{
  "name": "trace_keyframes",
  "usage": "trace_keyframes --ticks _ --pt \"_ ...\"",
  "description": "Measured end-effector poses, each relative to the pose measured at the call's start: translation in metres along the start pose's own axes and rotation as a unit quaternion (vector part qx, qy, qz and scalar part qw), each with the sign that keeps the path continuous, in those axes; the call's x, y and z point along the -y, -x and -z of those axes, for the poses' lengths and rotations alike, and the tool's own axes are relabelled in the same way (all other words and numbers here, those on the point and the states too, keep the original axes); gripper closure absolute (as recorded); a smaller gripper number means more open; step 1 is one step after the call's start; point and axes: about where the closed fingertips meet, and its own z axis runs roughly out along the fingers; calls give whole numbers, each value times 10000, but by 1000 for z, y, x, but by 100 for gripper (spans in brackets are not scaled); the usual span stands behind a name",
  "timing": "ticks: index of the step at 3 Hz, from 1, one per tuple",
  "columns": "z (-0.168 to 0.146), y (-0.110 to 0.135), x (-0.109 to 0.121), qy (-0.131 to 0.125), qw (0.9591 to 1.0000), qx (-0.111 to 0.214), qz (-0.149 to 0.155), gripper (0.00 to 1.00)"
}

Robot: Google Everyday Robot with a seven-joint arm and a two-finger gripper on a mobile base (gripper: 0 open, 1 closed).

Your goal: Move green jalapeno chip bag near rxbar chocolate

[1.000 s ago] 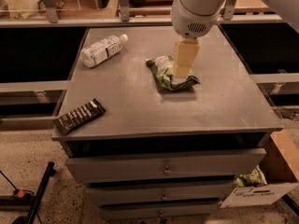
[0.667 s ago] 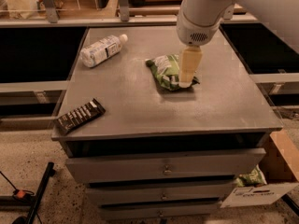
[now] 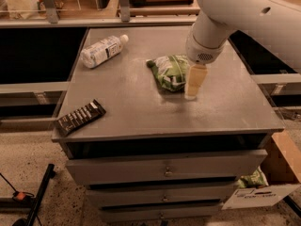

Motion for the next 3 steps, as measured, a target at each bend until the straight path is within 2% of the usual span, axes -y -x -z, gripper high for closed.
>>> trace_keyframes --ticks 1,3 --pt "-18 -3 -1 39 9997 199 -121 19" --pt "-36 6 2 171 9960 851 -211 66"
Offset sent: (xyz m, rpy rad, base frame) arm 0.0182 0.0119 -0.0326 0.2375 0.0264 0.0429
